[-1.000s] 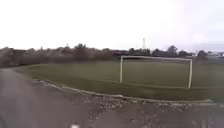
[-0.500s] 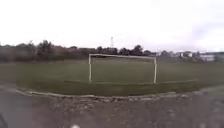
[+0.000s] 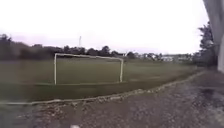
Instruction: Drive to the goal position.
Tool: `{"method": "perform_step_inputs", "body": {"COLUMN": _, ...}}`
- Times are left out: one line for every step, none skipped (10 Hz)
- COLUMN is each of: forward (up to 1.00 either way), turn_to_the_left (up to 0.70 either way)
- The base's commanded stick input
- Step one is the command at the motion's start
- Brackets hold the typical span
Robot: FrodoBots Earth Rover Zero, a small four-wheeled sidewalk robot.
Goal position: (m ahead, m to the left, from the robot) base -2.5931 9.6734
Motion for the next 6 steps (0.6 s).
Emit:
{"method": "perform_step_inputs", "body": {"forward": 0.00, "turn_to_the_left": 0.70}}
{"method": "perform_step_inputs", "body": {"forward": 0.00, "turn_to_the_left": 0.70}}
{"method": "perform_step_inputs", "body": {"forward": 0.00, "turn_to_the_left": 0.70}}
{"method": "perform_step_inputs", "body": {"forward": 0.00, "turn_to_the_left": 0.70}}
{"method": "perform_step_inputs", "body": {"forward": 0.00, "turn_to_the_left": 0.70}}
{"method": "perform_step_inputs", "body": {"forward": 0.53, "turn_to_the_left": 0.44}}
